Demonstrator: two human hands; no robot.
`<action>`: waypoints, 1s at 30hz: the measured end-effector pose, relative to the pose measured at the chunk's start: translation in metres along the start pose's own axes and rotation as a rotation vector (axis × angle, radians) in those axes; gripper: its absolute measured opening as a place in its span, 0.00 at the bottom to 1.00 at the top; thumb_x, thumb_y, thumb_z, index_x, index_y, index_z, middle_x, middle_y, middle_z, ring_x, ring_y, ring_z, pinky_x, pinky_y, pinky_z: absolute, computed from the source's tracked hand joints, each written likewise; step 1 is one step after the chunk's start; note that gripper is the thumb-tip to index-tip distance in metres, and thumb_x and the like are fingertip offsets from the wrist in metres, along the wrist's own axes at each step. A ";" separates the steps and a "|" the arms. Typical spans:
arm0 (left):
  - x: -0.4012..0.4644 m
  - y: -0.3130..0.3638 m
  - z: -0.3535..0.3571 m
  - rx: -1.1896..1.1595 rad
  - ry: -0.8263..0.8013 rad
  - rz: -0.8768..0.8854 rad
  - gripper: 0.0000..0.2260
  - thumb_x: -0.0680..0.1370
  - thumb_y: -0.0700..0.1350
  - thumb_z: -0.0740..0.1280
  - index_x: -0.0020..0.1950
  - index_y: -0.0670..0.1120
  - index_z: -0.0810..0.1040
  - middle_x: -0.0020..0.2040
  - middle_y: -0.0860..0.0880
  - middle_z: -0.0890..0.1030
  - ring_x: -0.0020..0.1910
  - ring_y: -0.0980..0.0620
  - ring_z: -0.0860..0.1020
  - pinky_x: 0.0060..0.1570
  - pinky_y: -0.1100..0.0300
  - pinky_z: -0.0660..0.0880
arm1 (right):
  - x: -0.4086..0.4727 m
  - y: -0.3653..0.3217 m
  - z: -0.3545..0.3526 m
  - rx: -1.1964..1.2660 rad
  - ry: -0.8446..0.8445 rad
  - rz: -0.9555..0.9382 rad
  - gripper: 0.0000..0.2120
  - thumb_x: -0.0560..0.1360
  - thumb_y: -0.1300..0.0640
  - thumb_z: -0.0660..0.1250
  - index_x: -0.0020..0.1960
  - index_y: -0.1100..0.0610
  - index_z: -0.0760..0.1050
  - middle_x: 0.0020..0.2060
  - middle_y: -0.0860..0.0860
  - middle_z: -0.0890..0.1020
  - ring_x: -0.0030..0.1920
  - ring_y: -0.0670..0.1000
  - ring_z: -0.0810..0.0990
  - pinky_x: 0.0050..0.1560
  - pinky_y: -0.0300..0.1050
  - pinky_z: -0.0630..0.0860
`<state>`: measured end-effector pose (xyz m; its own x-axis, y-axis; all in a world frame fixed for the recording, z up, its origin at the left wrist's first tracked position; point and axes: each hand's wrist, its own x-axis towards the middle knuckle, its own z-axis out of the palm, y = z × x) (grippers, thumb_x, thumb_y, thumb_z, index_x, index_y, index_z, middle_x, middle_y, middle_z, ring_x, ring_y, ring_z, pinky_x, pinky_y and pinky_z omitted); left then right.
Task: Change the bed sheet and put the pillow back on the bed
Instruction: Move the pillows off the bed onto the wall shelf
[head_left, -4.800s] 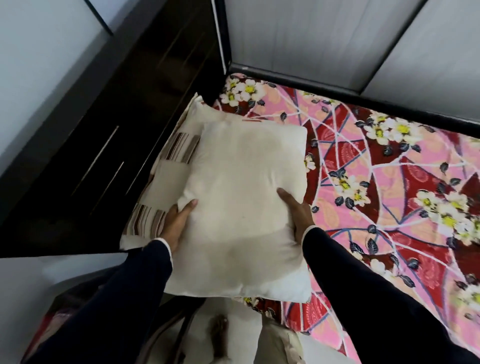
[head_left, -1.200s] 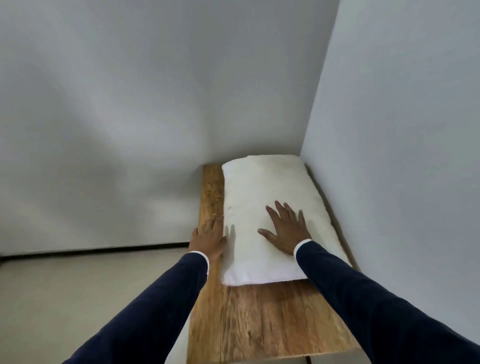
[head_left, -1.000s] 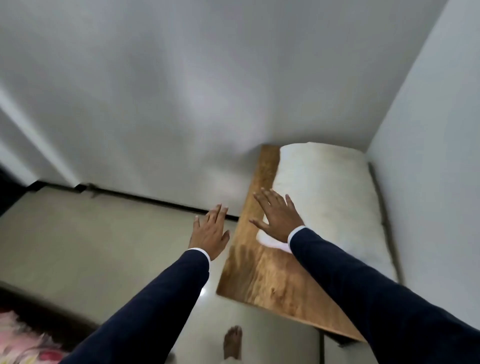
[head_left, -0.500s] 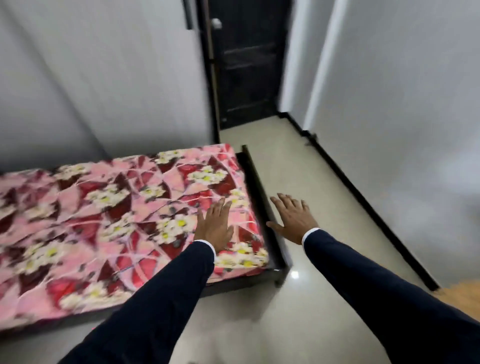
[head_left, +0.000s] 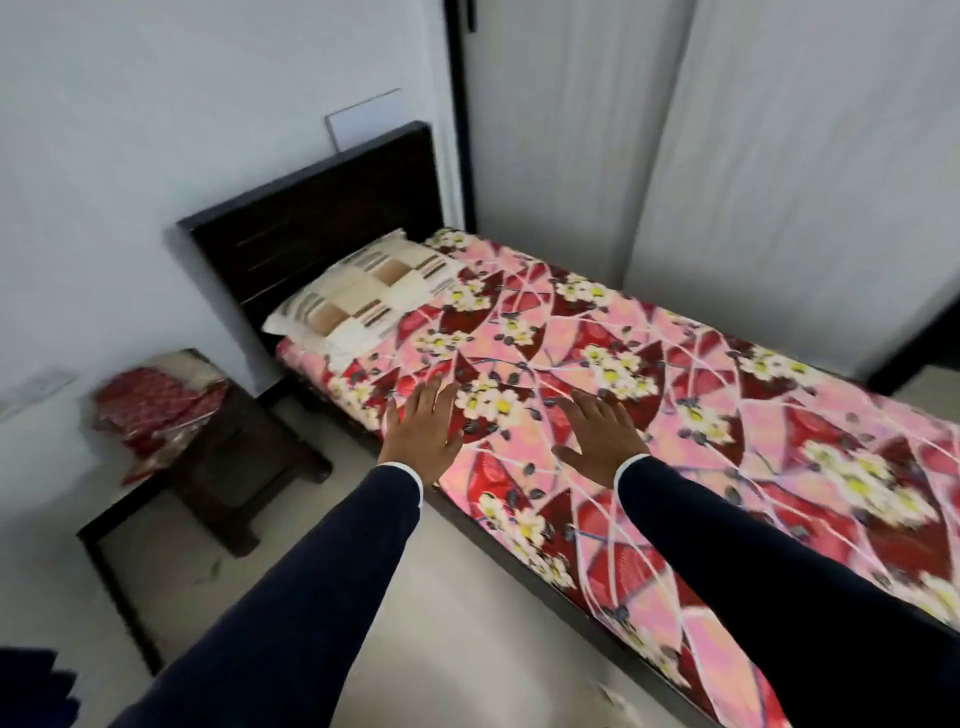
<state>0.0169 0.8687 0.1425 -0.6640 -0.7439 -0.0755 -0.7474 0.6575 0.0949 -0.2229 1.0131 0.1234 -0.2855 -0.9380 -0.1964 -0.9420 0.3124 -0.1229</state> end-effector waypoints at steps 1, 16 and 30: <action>0.007 -0.027 0.001 -0.010 -0.003 -0.056 0.31 0.82 0.54 0.59 0.81 0.50 0.49 0.82 0.46 0.51 0.80 0.43 0.53 0.75 0.35 0.53 | 0.030 -0.017 -0.002 0.004 -0.006 -0.030 0.37 0.80 0.37 0.59 0.81 0.50 0.48 0.80 0.52 0.54 0.80 0.56 0.54 0.77 0.65 0.53; 0.232 -0.311 -0.003 -0.034 -0.065 -0.381 0.31 0.81 0.53 0.62 0.81 0.50 0.53 0.82 0.47 0.53 0.81 0.44 0.53 0.74 0.34 0.53 | 0.440 -0.164 -0.009 0.127 -0.148 -0.189 0.36 0.79 0.39 0.62 0.80 0.51 0.53 0.80 0.54 0.54 0.77 0.59 0.60 0.75 0.61 0.59; 0.483 -0.505 0.121 -0.382 -0.476 -0.391 0.32 0.79 0.52 0.64 0.80 0.47 0.56 0.70 0.42 0.69 0.70 0.40 0.70 0.66 0.47 0.70 | 0.720 -0.246 0.054 0.204 -0.322 -0.055 0.36 0.78 0.42 0.66 0.79 0.55 0.56 0.74 0.57 0.65 0.72 0.62 0.67 0.68 0.56 0.68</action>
<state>0.0714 0.1919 -0.0621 -0.3517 -0.7260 -0.5910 -0.9304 0.2013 0.3064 -0.1876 0.2688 -0.0407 -0.1351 -0.8691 -0.4758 -0.8905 0.3171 -0.3263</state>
